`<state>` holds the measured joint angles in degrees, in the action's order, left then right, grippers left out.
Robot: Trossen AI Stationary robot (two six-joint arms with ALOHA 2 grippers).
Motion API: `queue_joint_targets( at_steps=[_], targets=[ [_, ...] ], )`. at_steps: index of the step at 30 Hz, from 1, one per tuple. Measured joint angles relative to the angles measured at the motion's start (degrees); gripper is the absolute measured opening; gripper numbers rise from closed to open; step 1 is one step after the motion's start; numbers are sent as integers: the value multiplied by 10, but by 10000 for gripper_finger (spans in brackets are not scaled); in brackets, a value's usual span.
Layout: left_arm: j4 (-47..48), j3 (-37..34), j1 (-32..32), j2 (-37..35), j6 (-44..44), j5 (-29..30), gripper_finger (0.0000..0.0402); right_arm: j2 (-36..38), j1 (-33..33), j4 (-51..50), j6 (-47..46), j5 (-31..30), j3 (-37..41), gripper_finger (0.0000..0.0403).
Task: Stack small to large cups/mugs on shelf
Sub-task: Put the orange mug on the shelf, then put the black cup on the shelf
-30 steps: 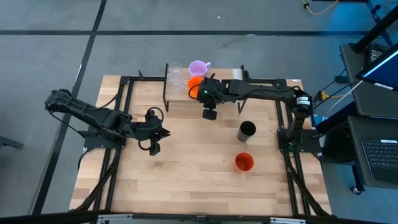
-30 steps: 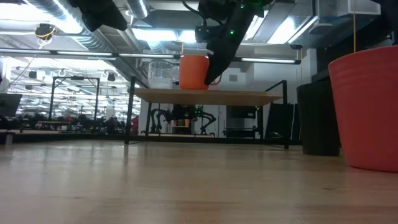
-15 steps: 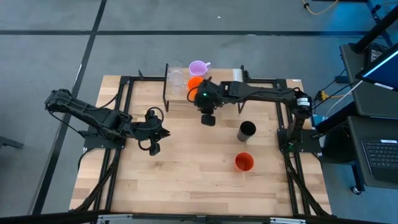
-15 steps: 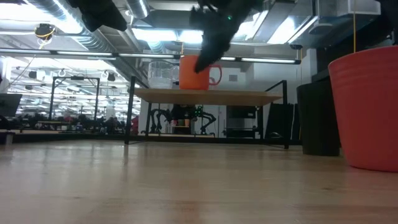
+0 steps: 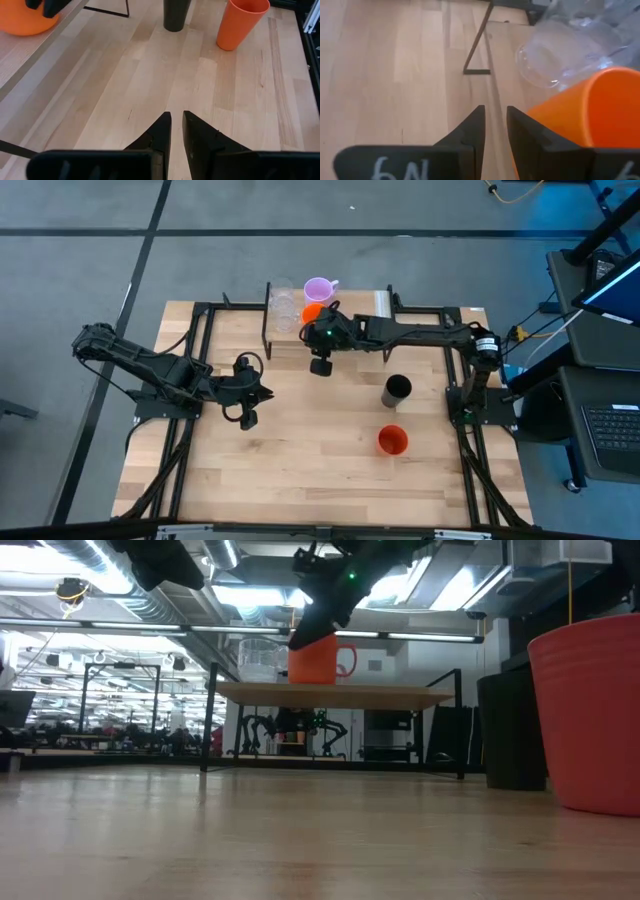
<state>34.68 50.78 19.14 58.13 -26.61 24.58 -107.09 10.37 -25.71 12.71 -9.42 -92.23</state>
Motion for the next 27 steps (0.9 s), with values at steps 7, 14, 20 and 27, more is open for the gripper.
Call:
queue_joint_targets(
  at_steps=[7, 14, 20, 27],
  targets=[
    [0, 0, 0, 0, -1, 0, 41, 0, 15, 2, 1, -53, 0, 81],
    [0, 0, 0, 0, -2, 0, 41, 0, 16, -1, 2, -56, 0, 81],
    [0, 0, 0, 0, -2, 0, 41, 0, 0, -26, 6, -45, -15, 81],
    [5, 0, 0, 0, -2, 0, 41, 11, -23, -165, 19, -24, -125, 81]
  ],
)
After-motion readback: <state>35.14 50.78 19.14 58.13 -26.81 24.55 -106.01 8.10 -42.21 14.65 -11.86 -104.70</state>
